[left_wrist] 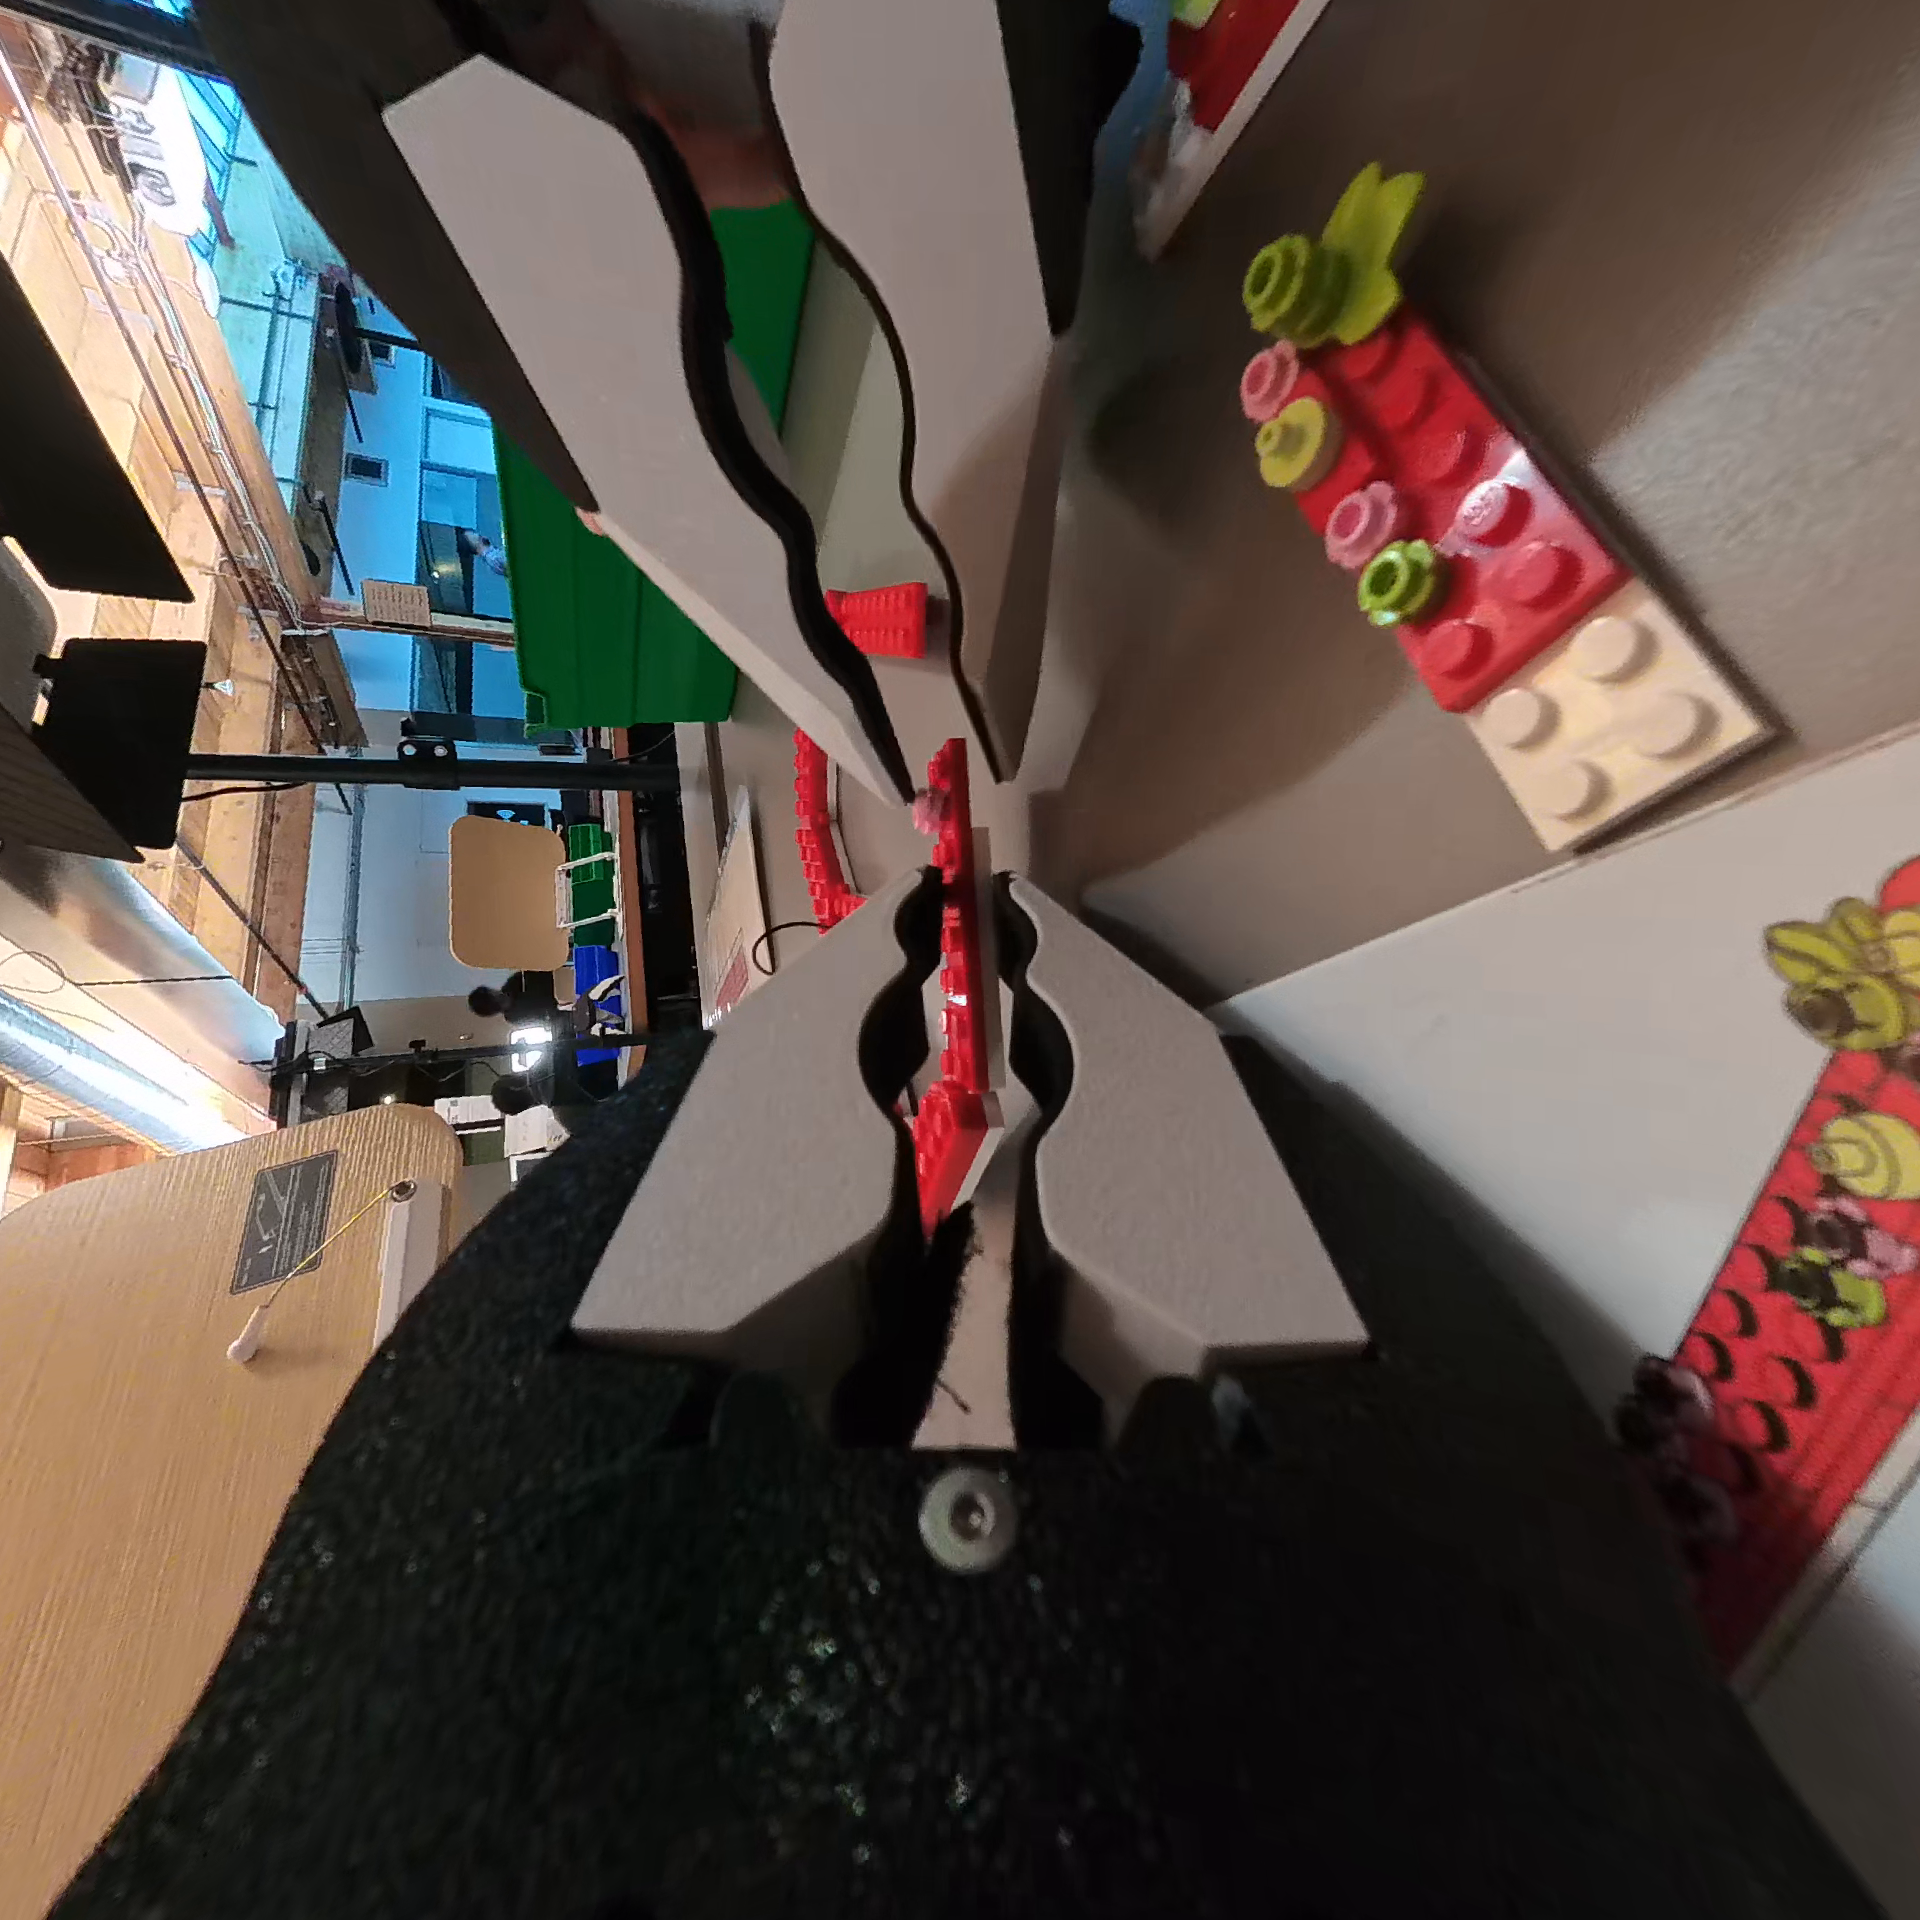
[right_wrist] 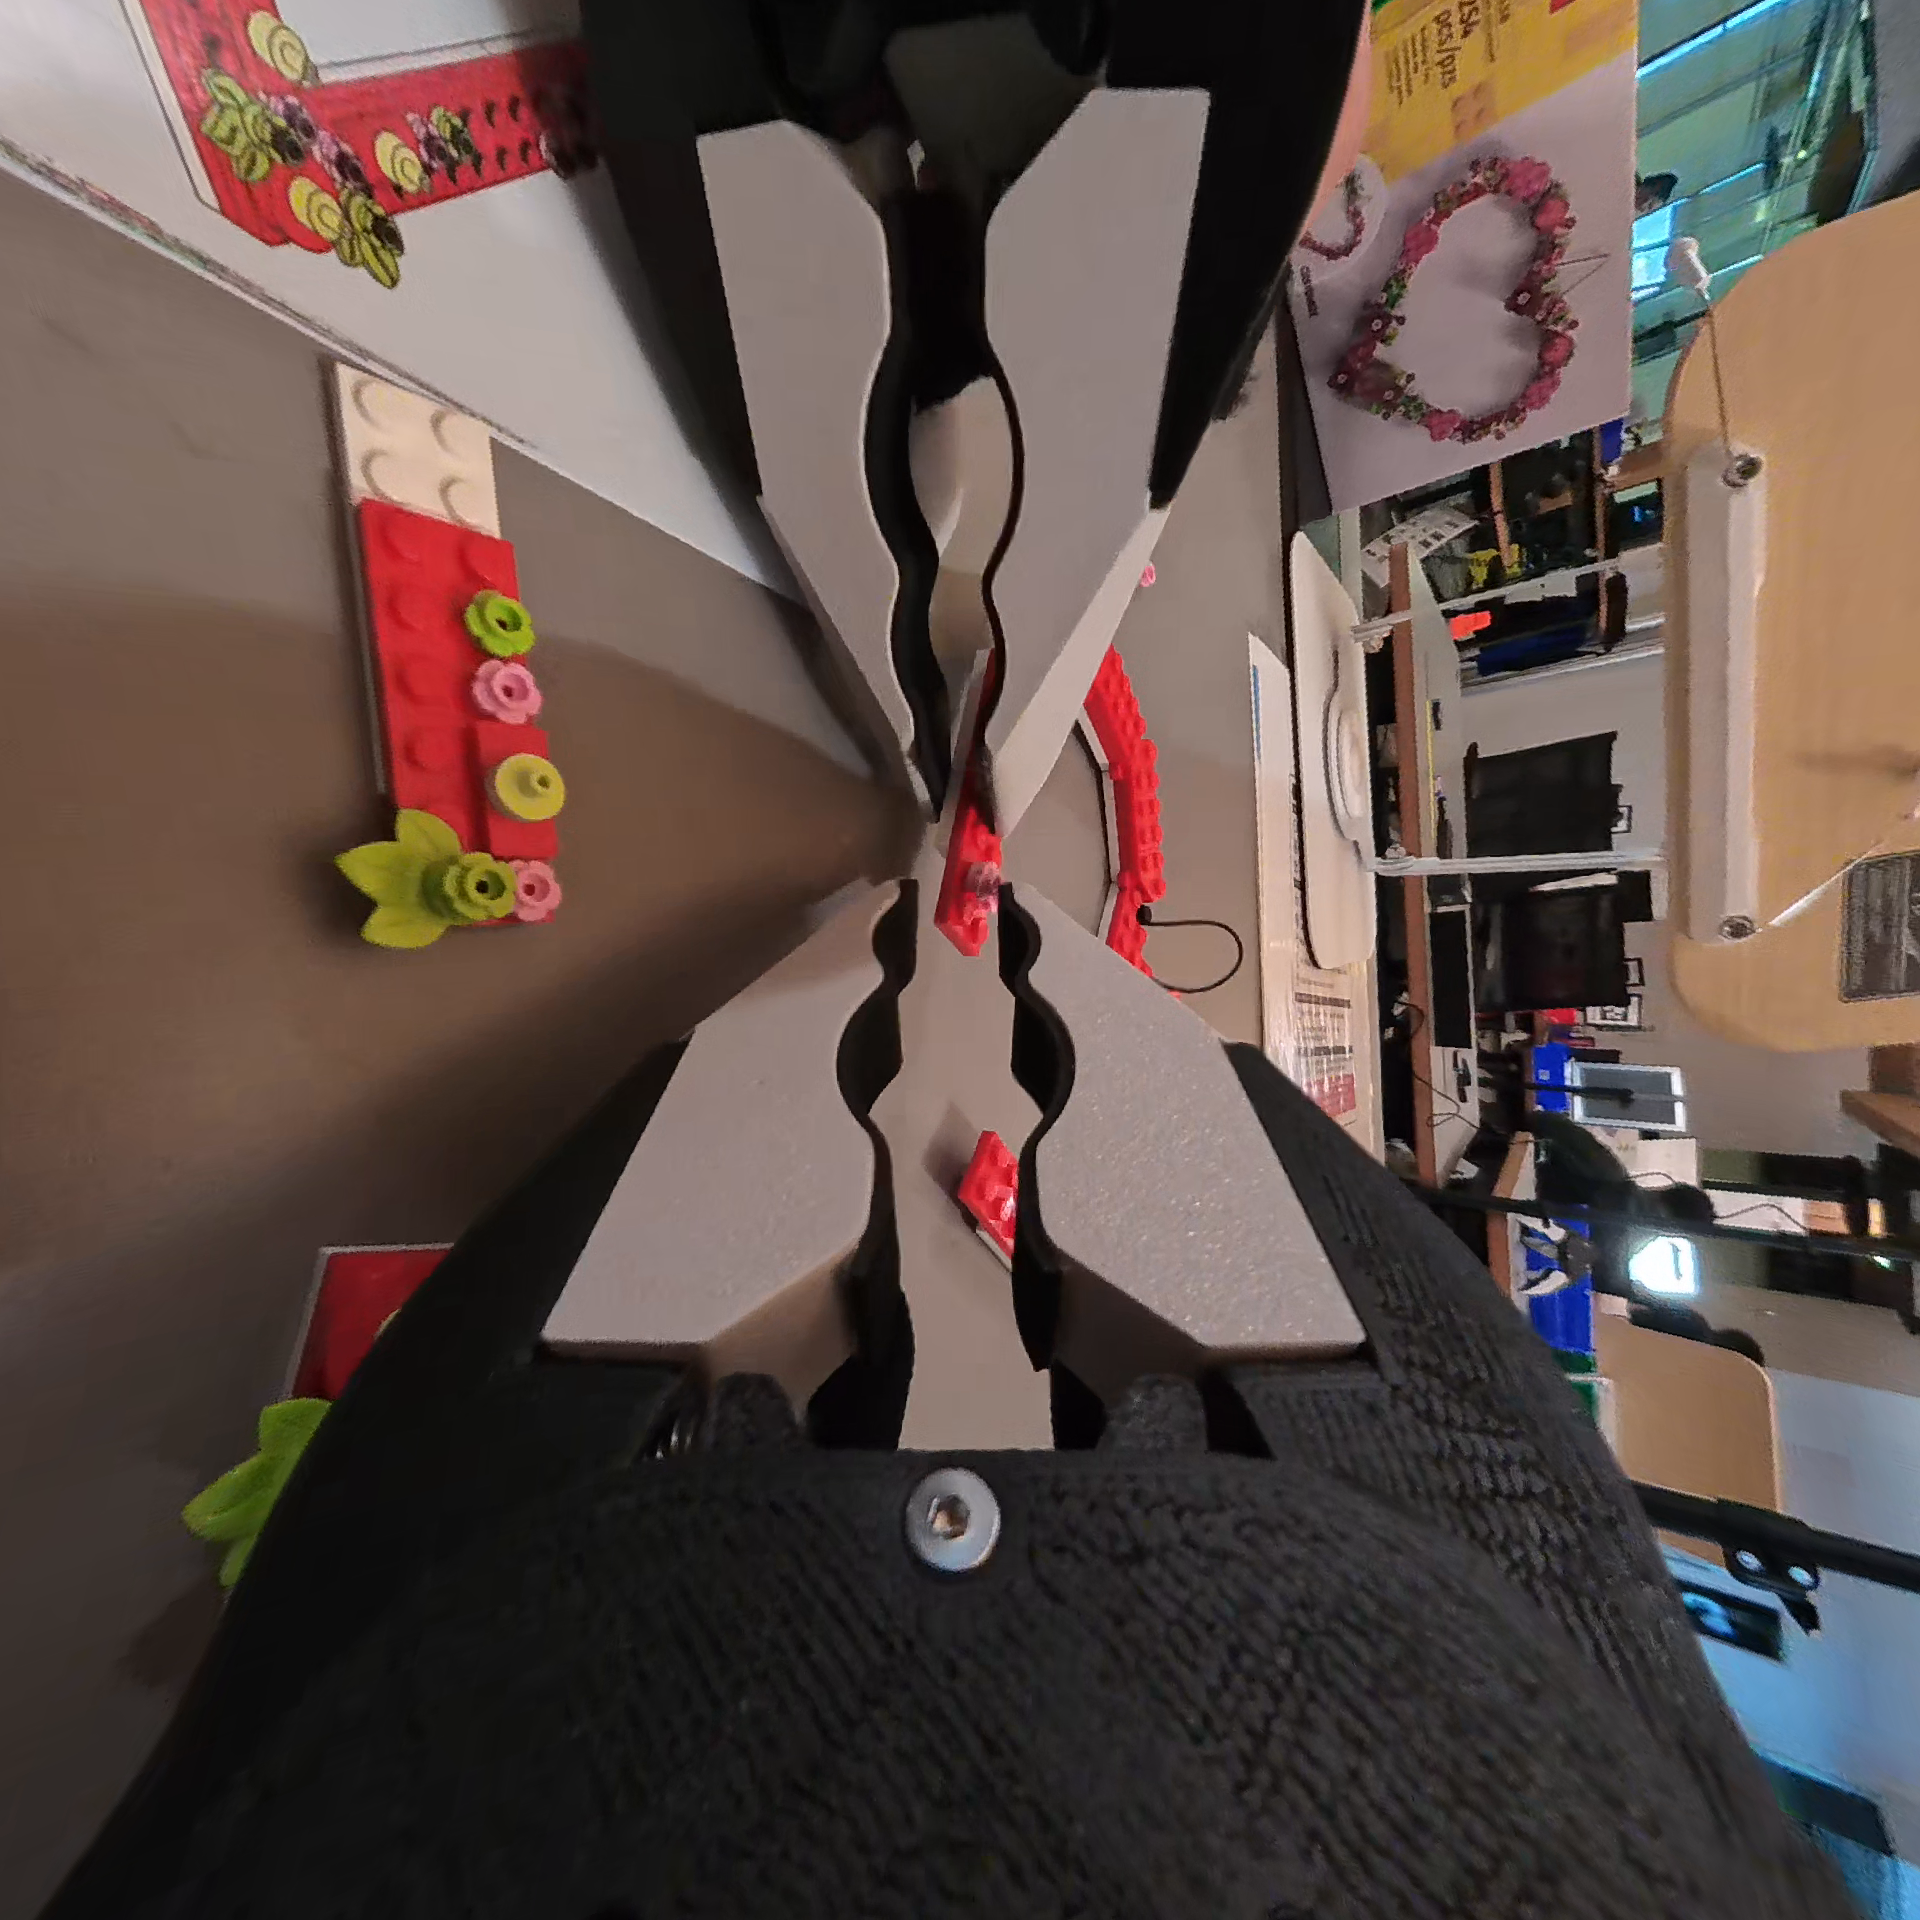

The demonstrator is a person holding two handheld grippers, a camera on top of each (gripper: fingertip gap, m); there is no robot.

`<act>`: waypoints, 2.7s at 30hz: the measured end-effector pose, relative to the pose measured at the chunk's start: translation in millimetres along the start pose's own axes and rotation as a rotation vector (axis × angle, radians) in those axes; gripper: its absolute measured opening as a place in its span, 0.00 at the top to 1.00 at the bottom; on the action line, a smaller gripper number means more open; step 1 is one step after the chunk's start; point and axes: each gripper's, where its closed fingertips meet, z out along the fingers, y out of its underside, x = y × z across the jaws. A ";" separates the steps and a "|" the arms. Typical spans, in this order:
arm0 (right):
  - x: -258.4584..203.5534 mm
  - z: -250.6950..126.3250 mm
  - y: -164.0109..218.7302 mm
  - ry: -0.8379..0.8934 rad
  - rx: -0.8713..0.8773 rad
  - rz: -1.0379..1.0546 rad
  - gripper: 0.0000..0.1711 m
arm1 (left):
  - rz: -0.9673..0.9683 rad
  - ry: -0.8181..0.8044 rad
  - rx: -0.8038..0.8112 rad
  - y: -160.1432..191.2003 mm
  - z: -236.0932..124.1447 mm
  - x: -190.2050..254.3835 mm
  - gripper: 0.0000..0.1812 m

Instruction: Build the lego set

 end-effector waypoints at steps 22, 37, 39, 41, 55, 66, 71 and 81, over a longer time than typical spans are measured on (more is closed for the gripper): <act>4.1 0.6 -3.5 0.043 -0.005 -0.049 0.89 | -0.008 0.007 -0.002 0.6 0.6 0.6 0.96; 2.8 3.4 -0.5 0.062 -0.043 -0.152 0.94 | -0.023 0.010 0.004 0.3 -0.3 0.2 0.97; 2.5 3.9 0.4 0.068 -0.059 -0.200 0.94 | -0.025 0.013 0.006 0.0 -0.5 0.7 0.96; 1.9 5.0 1.3 0.072 -0.081 -0.247 0.94 | -0.025 0.019 0.005 0.1 -0.3 1.7 0.96; 4.9 4.7 1.1 0.107 -0.134 -0.373 0.96 | -0.027 0.024 0.006 0.2 -0.6 2.7 0.96; 10.9 2.7 -1.0 0.111 -0.063 -0.187 0.96 | -0.040 -0.010 -0.061 10.8 2.5 -3.3 0.95; 10.7 2.6 -1.7 0.108 -0.076 -0.232 0.96 | -0.039 -0.014 -0.060 10.6 1.3 -5.0 0.97; 0.6 6.2 0.3 0.080 -0.114 -0.342 0.95 | 0.010 0.016 -0.070 9.9 3.0 2.7 0.97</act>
